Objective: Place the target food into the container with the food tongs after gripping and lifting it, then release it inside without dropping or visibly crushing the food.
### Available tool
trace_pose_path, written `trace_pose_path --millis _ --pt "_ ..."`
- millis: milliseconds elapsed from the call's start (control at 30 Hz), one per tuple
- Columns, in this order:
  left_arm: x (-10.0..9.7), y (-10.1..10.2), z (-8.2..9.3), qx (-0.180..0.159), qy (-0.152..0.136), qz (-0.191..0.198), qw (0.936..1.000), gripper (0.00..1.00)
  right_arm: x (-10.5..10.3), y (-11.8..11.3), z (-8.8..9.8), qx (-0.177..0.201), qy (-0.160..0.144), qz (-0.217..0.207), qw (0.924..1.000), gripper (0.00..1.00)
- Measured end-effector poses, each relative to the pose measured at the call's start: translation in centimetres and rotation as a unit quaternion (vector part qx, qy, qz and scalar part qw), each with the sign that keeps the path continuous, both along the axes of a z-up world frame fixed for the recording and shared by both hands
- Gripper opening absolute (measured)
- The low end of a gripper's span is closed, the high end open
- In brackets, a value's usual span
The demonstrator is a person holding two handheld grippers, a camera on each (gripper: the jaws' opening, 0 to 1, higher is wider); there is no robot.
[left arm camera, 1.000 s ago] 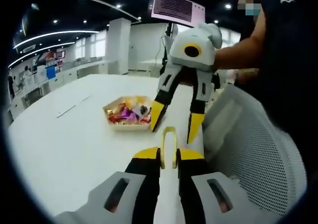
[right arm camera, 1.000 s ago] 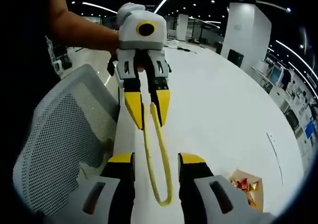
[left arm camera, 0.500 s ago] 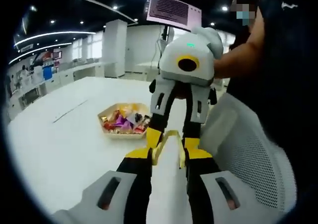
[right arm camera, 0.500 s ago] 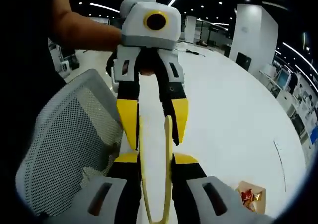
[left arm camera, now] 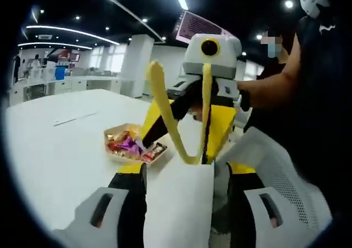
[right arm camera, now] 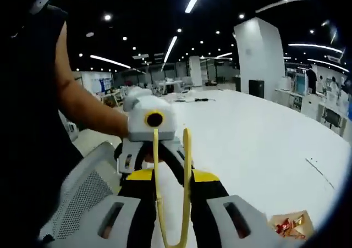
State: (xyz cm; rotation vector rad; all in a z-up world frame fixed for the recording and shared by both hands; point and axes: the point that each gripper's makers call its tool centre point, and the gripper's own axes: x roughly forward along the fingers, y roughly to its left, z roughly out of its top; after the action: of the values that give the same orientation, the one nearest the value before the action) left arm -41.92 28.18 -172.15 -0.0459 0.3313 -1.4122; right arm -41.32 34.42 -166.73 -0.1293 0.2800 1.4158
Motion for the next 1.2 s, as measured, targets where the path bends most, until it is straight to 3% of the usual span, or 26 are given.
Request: trace_pose_path --millis 167,233,300,500,600,633,667,733,800,867,1000,1133,1167,1200 --pt "0.1 -0.7 1.8 -0.037 -0.002 -0.011 0.9992 0.21 0.1 -0.3 0.6 0.017 -0.004 -0.004 0.9998 0.23" --pt "-0.2 -0.6 1.6 -0.027 0.004 -0.012 0.9996 0.14 0.5 -0.8 0.8 0.031 0.008 -0.012 0.9994 0.23" --pt "-0.3 -0.4 1.5 -0.026 0.007 -0.017 0.9995 0.13 0.4 -1.0 1.1 0.055 0.023 -0.016 0.9981 0.23" --pt "-0.2 1.3 0.6 0.022 0.01 -0.021 0.9995 0.13 0.4 -1.8 0.3 0.056 0.029 -0.024 0.9977 0.24" --pt "0.0 2.6 -0.2 0.06 -0.006 -0.02 0.998 0.13 0.7 -2.6 -1.1 0.029 0.027 -0.03 0.9988 0.25" --pt "-0.1 3.2 -1.0 0.096 -0.009 -0.024 0.9951 0.13 0.5 -2.9 -2.2 0.007 0.03 -0.028 0.9991 0.26" --pt "0.1 3.3 -1.1 0.108 -0.017 -0.018 0.9938 0.13 0.5 -3.0 -2.8 -0.002 0.019 -0.031 0.9993 0.26" --pt "-0.7 3.4 -1.9 0.142 -0.029 -0.038 0.9886 0.12 0.1 -3.1 -3.8 -0.013 0.036 -0.028 0.9989 0.27" --pt "-0.6 3.8 -2.9 0.179 -0.051 -0.043 0.9816 0.12 0.0 -3.2 -5.1 -0.036 0.033 -0.031 0.9983 0.28" --pt "-0.5 4.3 -4.0 0.216 -0.053 -0.049 0.9737 0.12 -0.1 -3.9 -7.2 -0.087 0.023 -0.036 0.9953 0.3" --pt "-0.7 5.0 -5.9 0.276 -0.066 -0.075 0.956 0.12 -0.3 -4.4 -9.2 -0.115 0.017 -0.049 0.992 0.54" --pt "-0.3 6.0 -8.3 0.345 -0.078 -0.099 0.9301 0.12 0.0 -5.9 -11.3 -0.169 -0.005 -0.061 0.9837 0.59" --pt "-0.1 6.1 -8.8 0.353 -0.078 -0.101 0.9268 0.12 -0.1 -6.3 -11.9 -0.18 -0.006 -0.065 0.9816 0.61" --pt "0.3 6.5 -9.5 0.373 -0.087 -0.105 0.918 0.12 -0.2 -6.3 -12.1 -0.179 -0.005 -0.066 0.9817 0.62"
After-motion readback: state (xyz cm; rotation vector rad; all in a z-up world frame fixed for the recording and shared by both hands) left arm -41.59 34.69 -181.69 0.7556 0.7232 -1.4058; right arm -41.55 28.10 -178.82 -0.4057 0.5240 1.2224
